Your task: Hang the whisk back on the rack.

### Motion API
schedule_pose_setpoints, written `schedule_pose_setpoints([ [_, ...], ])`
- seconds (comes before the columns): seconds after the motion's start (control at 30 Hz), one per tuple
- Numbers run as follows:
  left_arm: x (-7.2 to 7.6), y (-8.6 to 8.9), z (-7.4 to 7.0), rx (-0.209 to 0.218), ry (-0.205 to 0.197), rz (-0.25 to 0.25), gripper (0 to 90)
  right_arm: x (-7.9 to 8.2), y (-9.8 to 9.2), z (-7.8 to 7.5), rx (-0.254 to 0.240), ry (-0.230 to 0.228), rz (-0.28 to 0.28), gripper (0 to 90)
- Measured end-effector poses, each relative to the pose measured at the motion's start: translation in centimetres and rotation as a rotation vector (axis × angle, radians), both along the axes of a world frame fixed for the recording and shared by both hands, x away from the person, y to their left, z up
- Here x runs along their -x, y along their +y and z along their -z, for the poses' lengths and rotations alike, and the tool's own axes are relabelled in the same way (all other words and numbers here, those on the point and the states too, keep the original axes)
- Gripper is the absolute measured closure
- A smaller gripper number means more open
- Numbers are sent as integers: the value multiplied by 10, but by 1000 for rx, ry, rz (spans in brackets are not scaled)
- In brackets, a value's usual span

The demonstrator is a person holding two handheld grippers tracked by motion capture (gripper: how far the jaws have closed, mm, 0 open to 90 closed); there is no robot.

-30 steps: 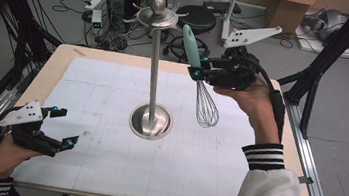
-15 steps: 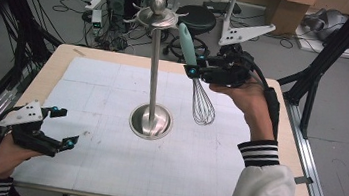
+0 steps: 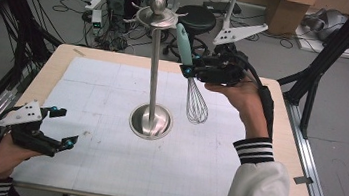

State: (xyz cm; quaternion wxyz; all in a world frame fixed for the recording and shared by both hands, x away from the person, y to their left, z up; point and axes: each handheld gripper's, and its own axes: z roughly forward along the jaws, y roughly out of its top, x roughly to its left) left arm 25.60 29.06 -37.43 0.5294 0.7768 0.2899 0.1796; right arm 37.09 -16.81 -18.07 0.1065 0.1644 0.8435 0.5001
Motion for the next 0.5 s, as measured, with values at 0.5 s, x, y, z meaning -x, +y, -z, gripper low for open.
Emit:
schedule_pose_setpoints([
  [0.5, 0, 1, 0, 5, 1, -2, 17, -7, 13, 5, 7, -5, -6, 691],
])
